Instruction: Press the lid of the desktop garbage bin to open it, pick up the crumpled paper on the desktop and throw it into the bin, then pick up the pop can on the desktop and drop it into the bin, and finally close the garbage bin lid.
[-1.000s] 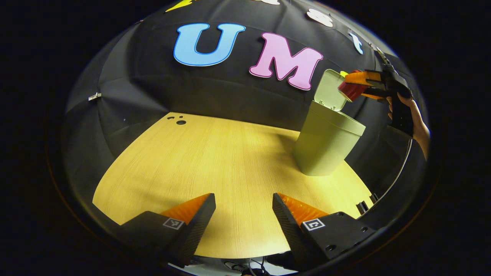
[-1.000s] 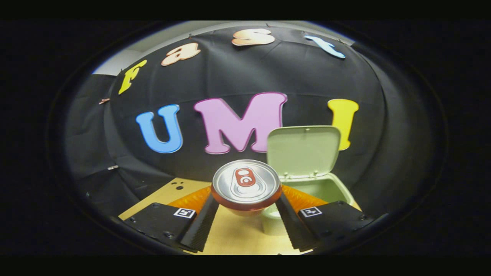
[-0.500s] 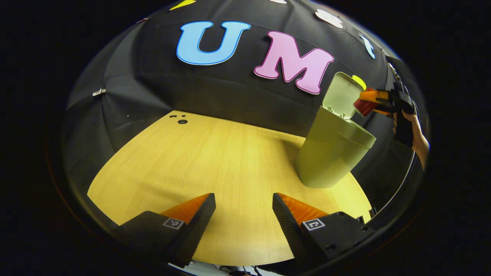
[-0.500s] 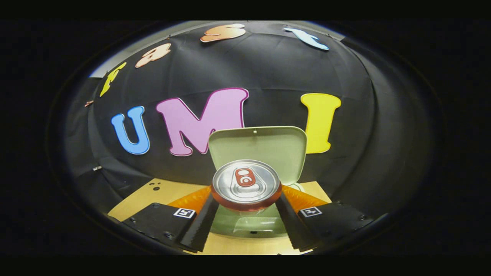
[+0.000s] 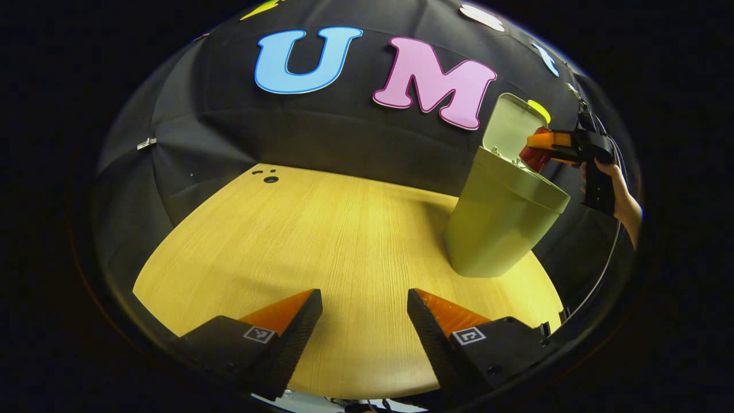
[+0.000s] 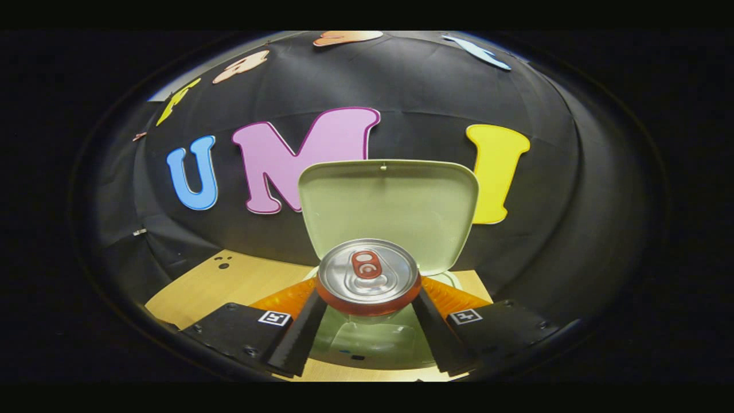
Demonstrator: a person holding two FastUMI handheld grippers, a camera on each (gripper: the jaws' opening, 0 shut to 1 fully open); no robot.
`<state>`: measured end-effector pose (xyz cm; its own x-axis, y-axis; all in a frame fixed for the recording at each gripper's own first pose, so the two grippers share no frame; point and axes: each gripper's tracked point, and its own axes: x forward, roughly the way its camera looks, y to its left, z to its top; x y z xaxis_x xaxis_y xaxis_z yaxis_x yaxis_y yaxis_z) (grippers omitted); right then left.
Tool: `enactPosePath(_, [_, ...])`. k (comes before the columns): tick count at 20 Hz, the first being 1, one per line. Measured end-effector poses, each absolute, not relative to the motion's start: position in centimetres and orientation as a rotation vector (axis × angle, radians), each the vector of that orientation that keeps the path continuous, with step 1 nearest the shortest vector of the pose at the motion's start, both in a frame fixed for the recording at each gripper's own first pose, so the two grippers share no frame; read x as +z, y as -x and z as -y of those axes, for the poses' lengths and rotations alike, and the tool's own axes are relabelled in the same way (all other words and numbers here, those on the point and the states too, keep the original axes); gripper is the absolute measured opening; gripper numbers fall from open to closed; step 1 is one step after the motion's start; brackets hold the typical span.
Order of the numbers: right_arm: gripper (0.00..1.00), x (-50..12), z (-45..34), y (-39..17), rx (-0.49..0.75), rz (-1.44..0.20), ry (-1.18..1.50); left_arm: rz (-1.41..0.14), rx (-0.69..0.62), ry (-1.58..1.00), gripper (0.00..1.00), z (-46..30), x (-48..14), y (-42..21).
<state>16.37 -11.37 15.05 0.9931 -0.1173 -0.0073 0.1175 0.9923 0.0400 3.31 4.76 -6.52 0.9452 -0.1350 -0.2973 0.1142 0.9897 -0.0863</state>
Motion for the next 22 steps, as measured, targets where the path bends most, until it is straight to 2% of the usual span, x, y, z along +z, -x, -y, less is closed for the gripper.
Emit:
enactPosePath(3, [0.94, 15.3, 11.4, -16.5, -0.124, 0.007, -0.031, -0.317, -0.125, 0.048, 0.96, -4.9, -6.9, -3.1])
enactPosePath(4, [0.92, 15.6, 11.4, -16.3, -0.127, 0.016, -0.029, -0.321, -0.122, 0.049, 0.96, -5.1, -7.0, -3.0])
enactPosePath(5, [0.98, 16.0, 11.3, -16.2, -0.126, 0.025, -0.028, -0.325, -0.12, 0.054, 0.96, -5.1, -7.1, -3.1])
enactPosePath(9, [0.98, 18.4, 11.0, -15.3, -0.121, 0.068, 0.001, -0.332, -0.117, 0.064, 0.96, -5.4, -7.5, -2.9])
enactPosePath(15, [0.98, 25.3, 10.7, -14.7, -0.117, 0.167, 0.03, -0.327, -0.116, 0.051, 0.96, -5.8, -7.6, -2.5])
enactPosePath(22, [0.98, 31.7, 12.7, -16.4, -0.184, 0.246, 0.042, -0.323, -0.083, 0.071, 0.96, -7.3, -8.0, -1.8])
